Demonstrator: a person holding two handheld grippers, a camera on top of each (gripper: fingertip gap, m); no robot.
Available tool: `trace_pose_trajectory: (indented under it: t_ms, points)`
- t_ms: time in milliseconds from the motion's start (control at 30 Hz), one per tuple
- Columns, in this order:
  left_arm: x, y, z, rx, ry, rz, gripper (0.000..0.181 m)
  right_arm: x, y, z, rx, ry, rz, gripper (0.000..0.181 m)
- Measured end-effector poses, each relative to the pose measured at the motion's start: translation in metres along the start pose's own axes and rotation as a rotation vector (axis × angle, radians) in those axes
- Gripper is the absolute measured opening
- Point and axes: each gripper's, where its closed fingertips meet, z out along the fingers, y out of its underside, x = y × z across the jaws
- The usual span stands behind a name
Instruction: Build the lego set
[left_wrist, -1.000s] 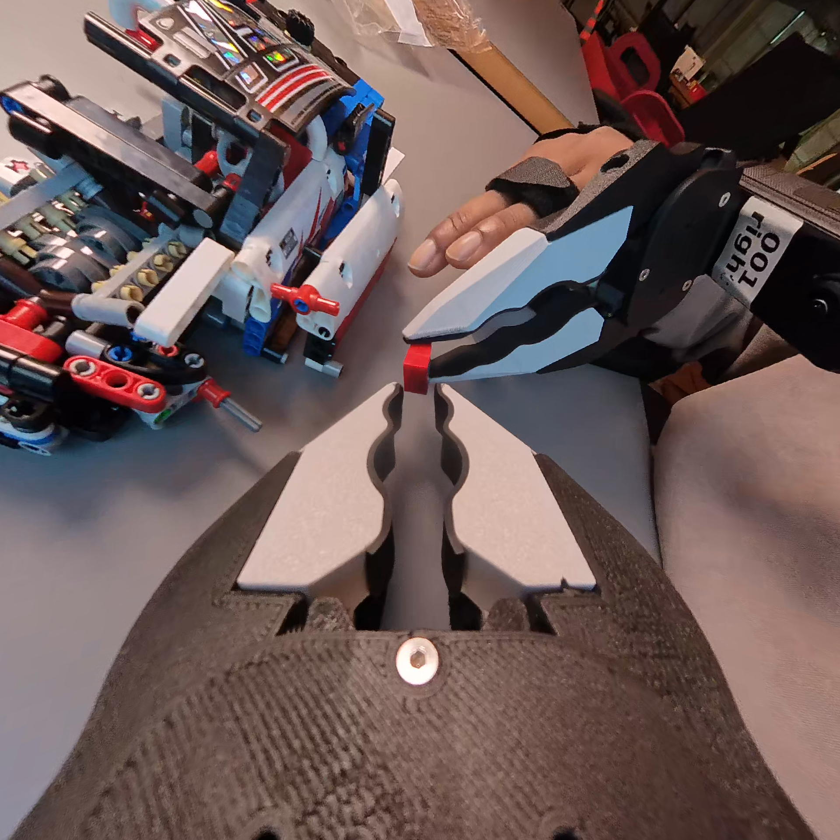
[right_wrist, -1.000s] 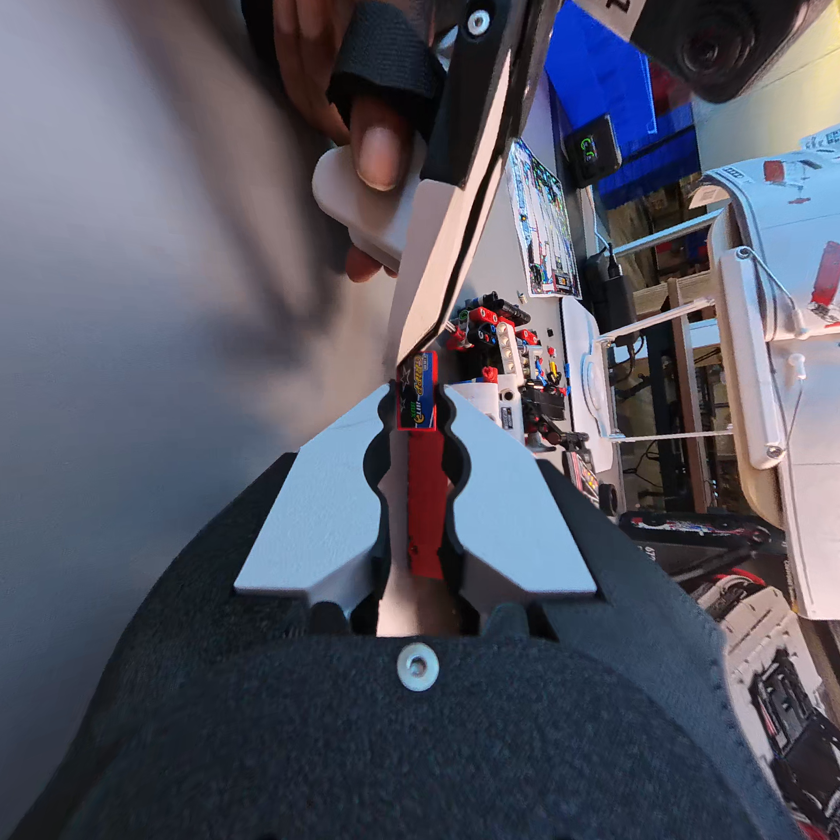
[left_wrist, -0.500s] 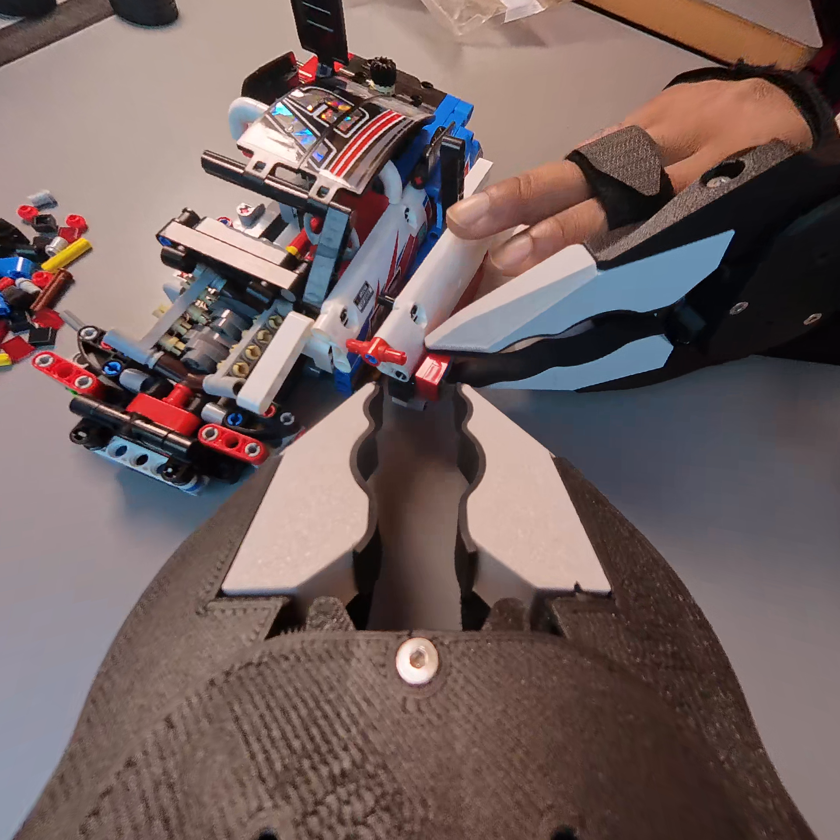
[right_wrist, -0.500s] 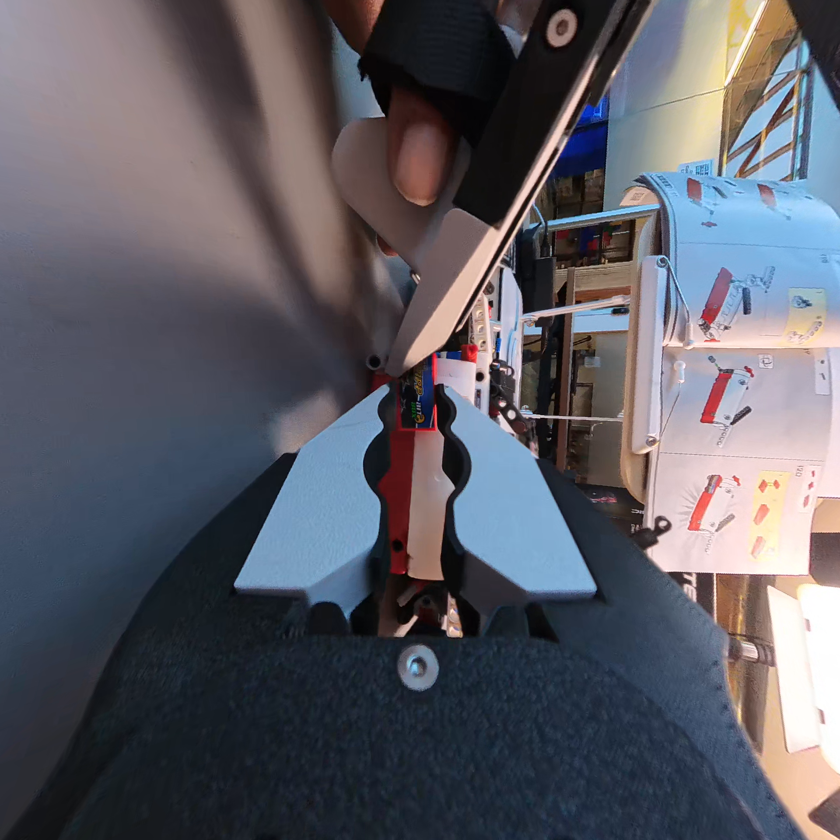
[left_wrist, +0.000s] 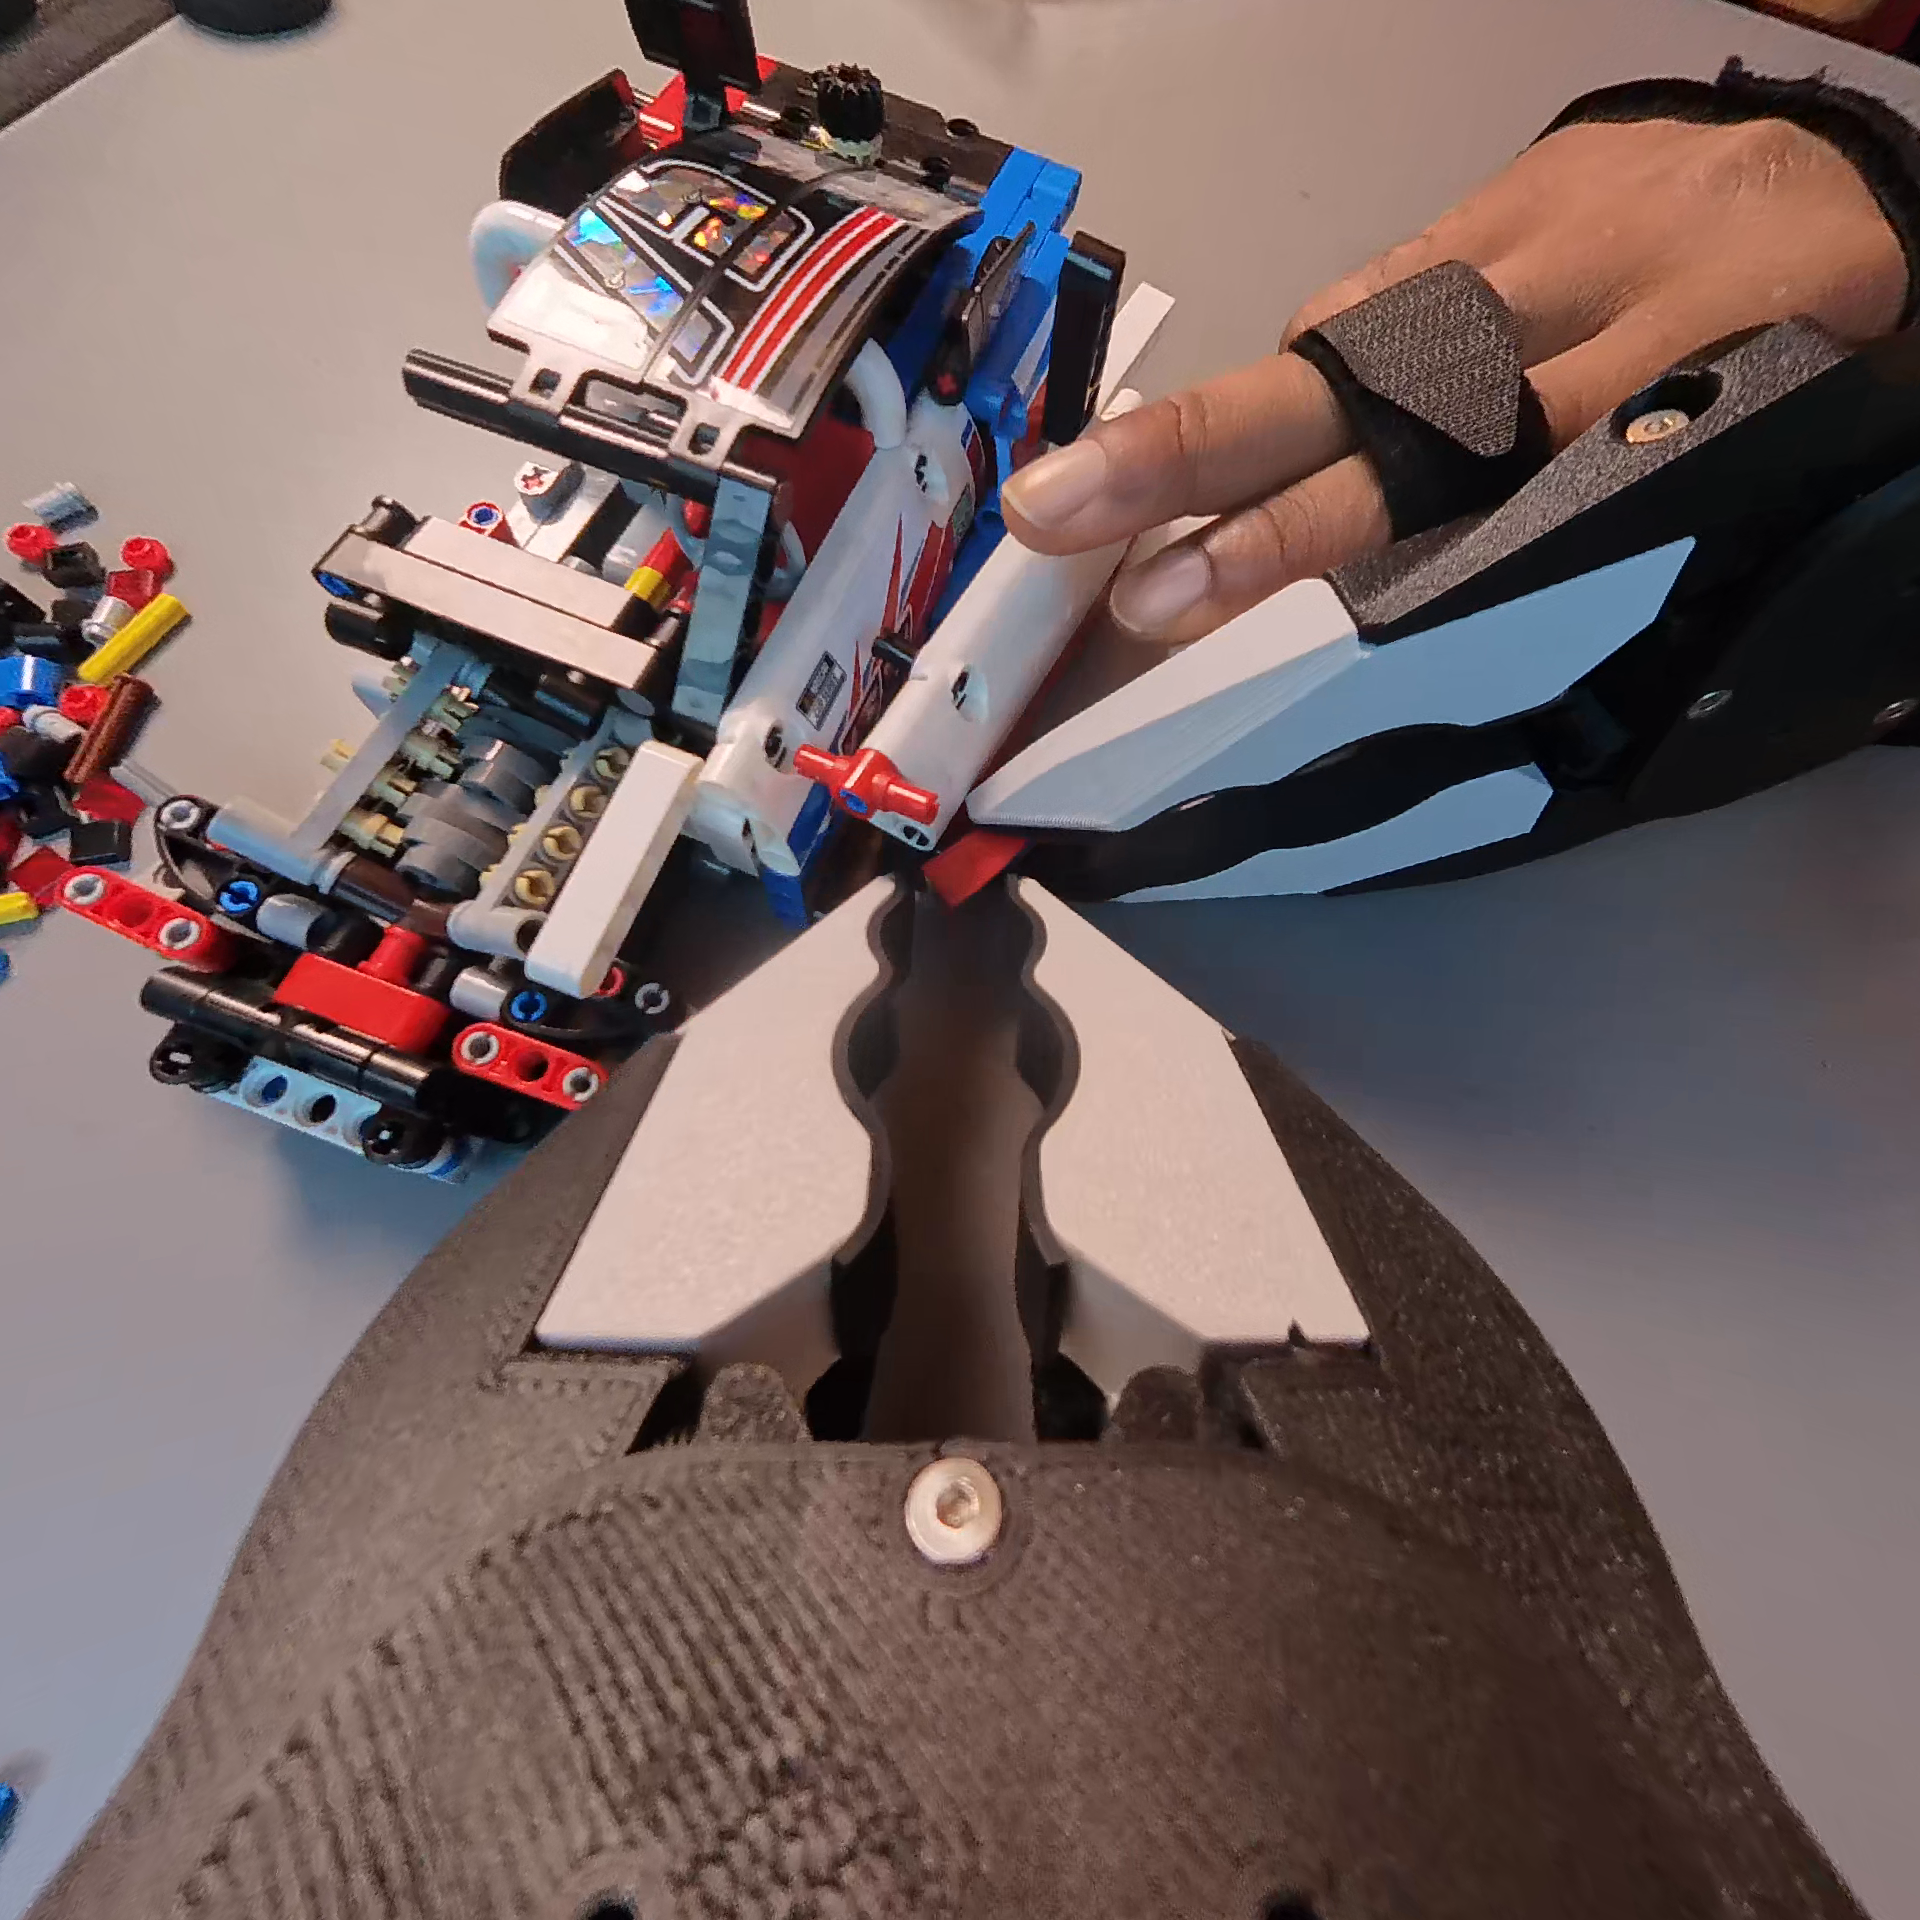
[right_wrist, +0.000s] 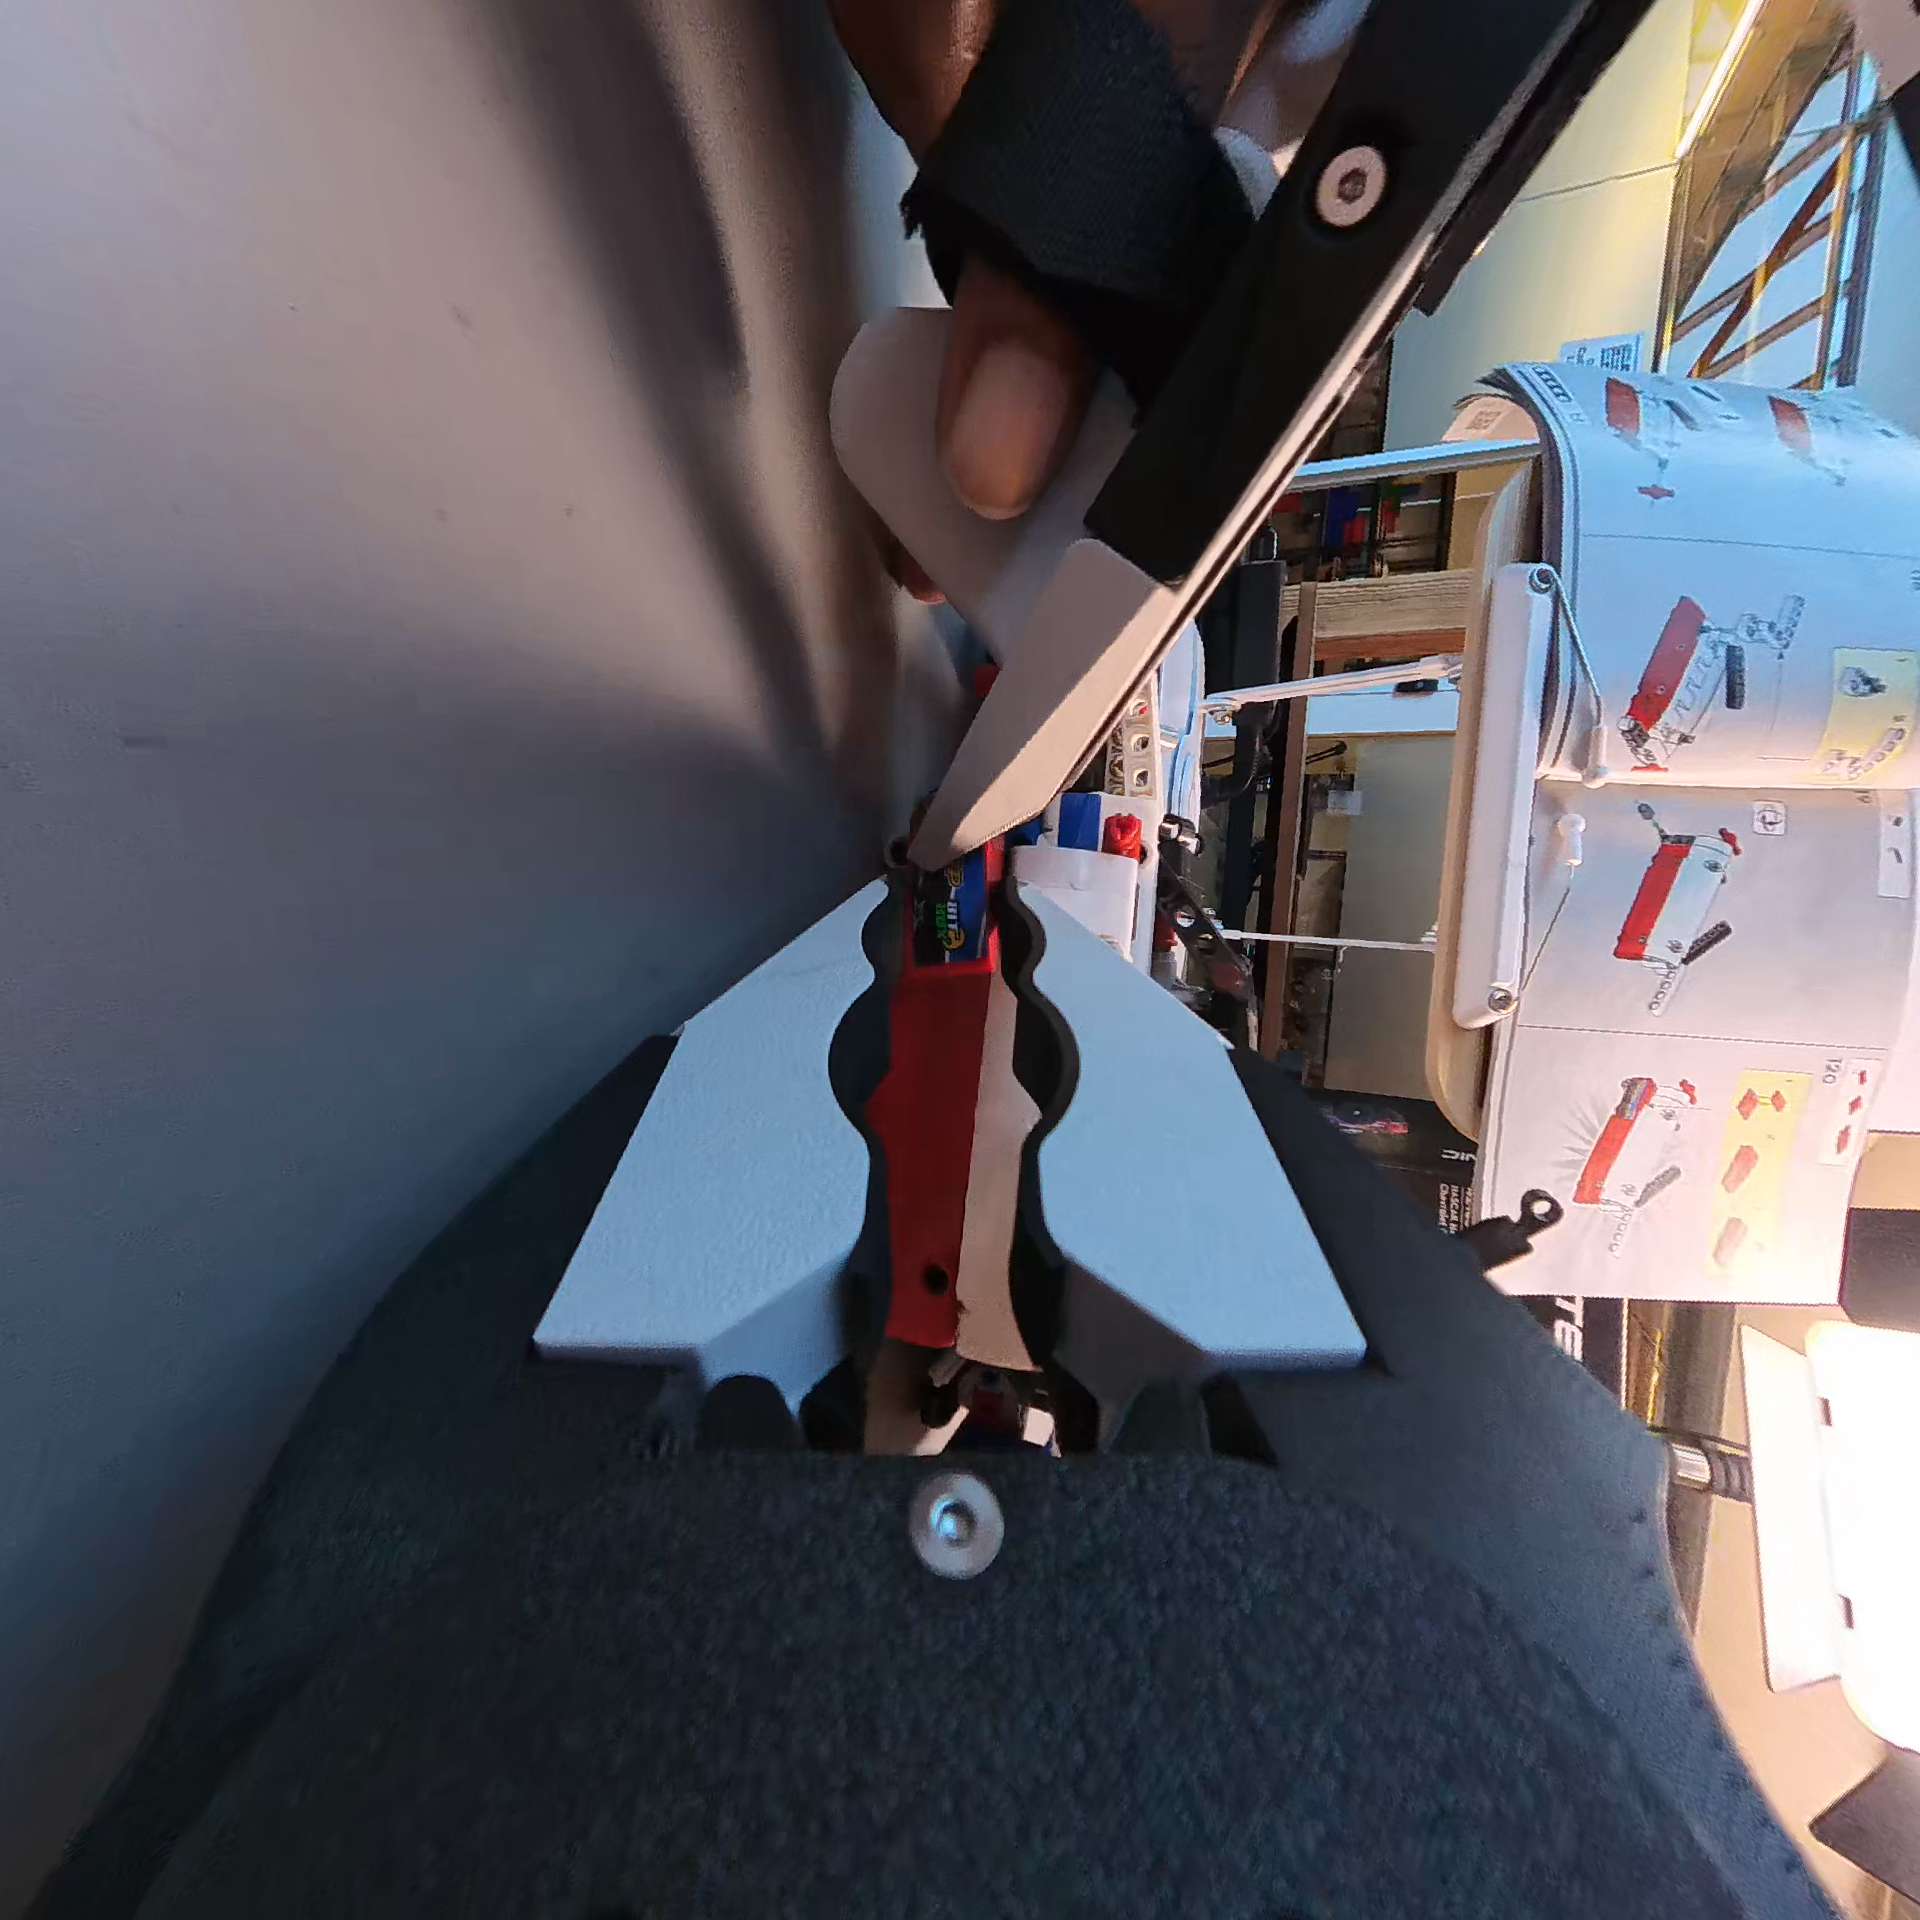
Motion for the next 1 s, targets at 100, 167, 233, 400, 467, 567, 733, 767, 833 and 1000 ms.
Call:
trace_pose_trajectory:
  t_ms: [100,167,233,400,467,567,733,767,833,1000]
  points:
    - [-0.002,0.000,0.000,0.003,-0.020,0.021,0.012,0.000,0.000,-0.001,0.002,0.005,0.004,0.016]
    - [-0.003,0.000,0.000,0.000,-0.028,0.023,0.012,0.000,0.001,-0.003,0.002,0.002,0.020,0.020]
    - [-0.004,0.000,0.000,0.000,-0.034,0.022,0.012,0.001,0.003,-0.004,-0.004,-0.009,0.050,0.028]
    - [-0.004,0.000,0.001,-0.007,-0.057,0.055,0.012,0.020,-0.003,-0.022,0.060,-0.047,0.211,0.033]
    - [-0.003,0.000,0.001,-0.008,-0.065,0.067,0.012,0.045,0.001,-0.035,0.102,-0.026,0.345,0.034]
    - [-0.003,0.000,0.002,-0.009,-0.065,0.073,0.012,0.058,0.035,-0.046,0.085,-0.120,0.581,0.037]
    - [-0.004,0.000,0.003,-0.014,-0.064,0.078,0.013,0.033,0.072,-0.037,0.075,-0.316,0.756,0.041]
    - [-0.005,0.000,0.003,-0.016,-0.070,0.082,0.013,0.034,0.071,-0.036,0.087,-0.331,0.755,0.040]
    - [-0.006,0.000,0.002,-0.014,-0.072,0.085,0.012,0.035,0.069,-0.036,0.094,-0.354,0.723,0.037]
    - [-0.008,0.000,0.002,-0.017,-0.082,0.101,0.012,0.035,0.065,-0.039,0.099,-0.417,0.672,0.032]
